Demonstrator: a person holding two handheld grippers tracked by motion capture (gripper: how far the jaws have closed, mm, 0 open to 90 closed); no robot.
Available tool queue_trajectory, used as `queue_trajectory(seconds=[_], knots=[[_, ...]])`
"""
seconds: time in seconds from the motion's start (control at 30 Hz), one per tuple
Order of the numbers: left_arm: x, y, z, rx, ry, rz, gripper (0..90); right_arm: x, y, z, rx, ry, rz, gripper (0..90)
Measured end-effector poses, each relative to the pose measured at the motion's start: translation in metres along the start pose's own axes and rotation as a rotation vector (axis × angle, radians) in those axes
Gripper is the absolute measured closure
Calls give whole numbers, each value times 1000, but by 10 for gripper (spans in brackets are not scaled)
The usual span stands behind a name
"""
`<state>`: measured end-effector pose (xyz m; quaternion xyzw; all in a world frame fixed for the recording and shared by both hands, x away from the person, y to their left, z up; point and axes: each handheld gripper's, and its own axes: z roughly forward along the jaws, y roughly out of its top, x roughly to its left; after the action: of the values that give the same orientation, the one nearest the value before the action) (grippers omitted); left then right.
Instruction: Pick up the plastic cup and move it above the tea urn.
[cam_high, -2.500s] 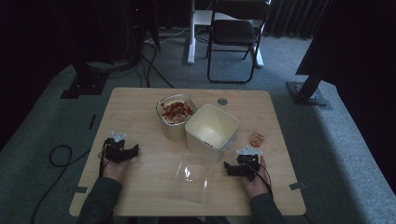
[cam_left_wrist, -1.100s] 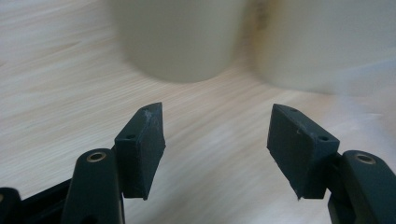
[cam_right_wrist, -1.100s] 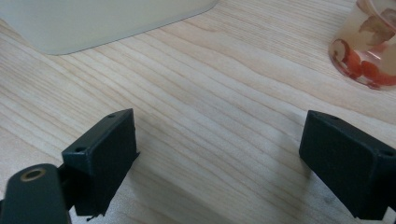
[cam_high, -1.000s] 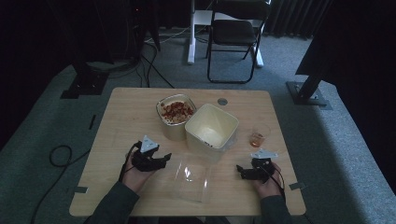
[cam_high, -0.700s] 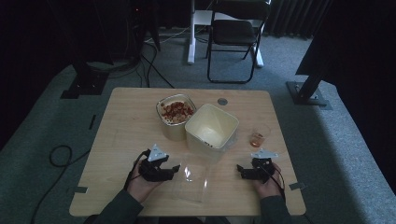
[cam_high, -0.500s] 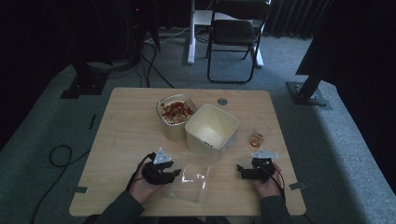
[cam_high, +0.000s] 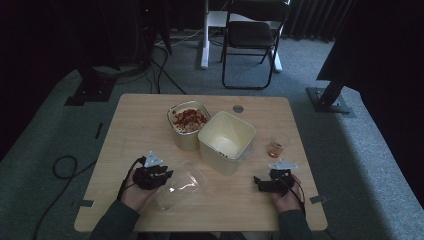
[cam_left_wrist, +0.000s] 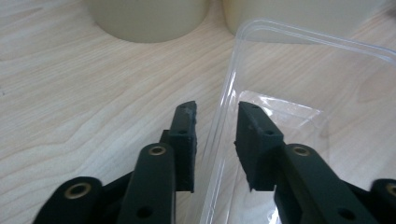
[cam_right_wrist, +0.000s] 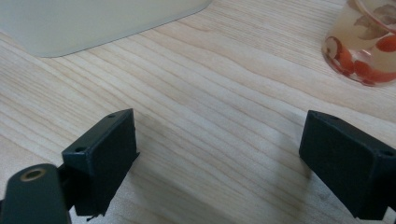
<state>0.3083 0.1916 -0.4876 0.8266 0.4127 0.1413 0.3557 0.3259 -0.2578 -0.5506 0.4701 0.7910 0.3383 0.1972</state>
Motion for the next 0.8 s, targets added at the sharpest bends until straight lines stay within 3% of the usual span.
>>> queue_trajectory(seconds=[0.27, 0.47, 0.5, 0.57, 0.63, 0.73, 0.8], knots=[[7, -9, -9, -9, 2, 6, 560, 0, 0, 0, 0, 0, 0, 107], [11, -15, -6, 22, -8, -2, 543, 0, 0, 0, -1, 0, 1, 107], [9, -16, 0, 49, 17, 14, 557, 0, 0, 0, -1, 0, 1, 107], [10, -17, 0, 55, 13, 17, 601, 0, 0, 0, -1, 0, 0, 107], [11, -18, 1, 57, 12, 11, 711, 0, 0, 0, -1, 0, 0, 107], [19, -17, -2, 46, 9, -27, 830, 0, 0, 0, -1, 0, 1, 107], [24, -15, -5, 27, 1, -43, 851, 0, 0, 0, -1, 0, 1, 107]])
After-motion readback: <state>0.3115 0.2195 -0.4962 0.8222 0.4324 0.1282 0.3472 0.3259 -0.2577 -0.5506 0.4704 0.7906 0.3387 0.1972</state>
